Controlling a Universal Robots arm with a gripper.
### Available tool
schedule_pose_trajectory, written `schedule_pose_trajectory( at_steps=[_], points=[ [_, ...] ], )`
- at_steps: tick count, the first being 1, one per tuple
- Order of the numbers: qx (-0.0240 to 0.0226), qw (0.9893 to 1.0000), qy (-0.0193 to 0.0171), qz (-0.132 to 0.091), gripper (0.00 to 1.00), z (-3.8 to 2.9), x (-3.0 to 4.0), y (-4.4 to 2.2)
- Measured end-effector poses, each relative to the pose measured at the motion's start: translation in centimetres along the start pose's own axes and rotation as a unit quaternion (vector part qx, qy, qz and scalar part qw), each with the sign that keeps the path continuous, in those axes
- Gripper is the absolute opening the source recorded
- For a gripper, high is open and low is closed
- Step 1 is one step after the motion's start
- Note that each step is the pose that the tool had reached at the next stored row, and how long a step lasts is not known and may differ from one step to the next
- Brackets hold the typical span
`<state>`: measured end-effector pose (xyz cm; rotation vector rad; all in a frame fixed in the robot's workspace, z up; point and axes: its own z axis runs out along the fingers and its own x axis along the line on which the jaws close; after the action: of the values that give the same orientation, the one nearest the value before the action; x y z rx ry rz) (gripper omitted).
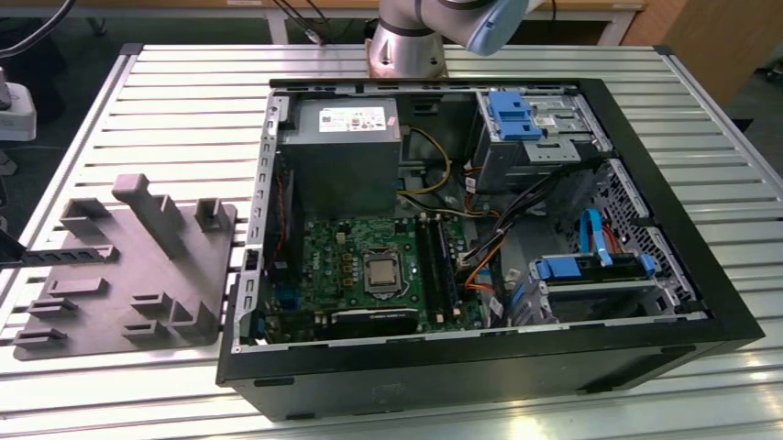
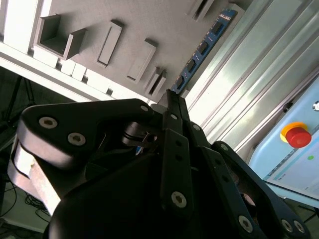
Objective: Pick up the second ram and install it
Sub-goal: 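Pick up the second ram and move it above second insertion slot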
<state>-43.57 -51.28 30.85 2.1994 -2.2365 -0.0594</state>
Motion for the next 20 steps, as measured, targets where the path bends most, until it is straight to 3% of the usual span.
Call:
schedule_pose_trajectory(
  at_steps=[20],
  points=[
    [0.0009, 1.0000, 0.0000, 0.000, 0.12, -0.74, -0.02, 0.14]
  ],
)
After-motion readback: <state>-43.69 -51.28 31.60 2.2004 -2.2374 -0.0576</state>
